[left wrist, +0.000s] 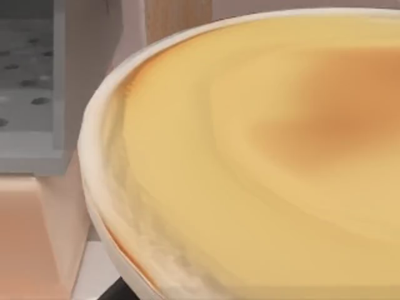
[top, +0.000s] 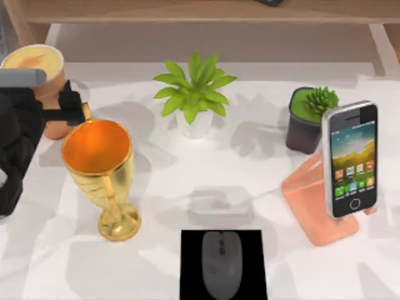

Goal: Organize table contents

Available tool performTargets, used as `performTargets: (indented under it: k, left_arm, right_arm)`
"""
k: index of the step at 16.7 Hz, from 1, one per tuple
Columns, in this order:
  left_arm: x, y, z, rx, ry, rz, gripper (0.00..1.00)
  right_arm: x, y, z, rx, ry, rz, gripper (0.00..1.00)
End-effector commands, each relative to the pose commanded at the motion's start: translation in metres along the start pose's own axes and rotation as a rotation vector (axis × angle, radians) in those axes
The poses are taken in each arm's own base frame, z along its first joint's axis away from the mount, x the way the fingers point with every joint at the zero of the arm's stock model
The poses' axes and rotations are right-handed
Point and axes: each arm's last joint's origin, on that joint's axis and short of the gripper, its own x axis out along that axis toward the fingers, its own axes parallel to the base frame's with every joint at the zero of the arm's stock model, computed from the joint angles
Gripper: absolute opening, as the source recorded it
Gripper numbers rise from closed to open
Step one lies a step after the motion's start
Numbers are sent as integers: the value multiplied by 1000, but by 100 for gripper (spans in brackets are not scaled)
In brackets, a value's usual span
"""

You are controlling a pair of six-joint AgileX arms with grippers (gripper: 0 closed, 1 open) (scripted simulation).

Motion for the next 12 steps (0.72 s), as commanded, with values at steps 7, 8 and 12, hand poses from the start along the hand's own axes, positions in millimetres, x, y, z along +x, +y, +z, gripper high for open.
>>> performTargets:
  k: [7, 8, 12]
  left_arm:
    - [-2, 0, 9, 2, 0, 0, 0]
    - [-2, 0, 10, 2, 0, 0, 0]
    - [-2, 0, 8, 3, 3, 0, 0]
  right_arm:
    - [0, 0, 0, 0, 0, 0, 100]
    - [0, 0, 0, 0, 0, 0, 100]
    - [0, 0, 0, 0, 0, 0, 100]
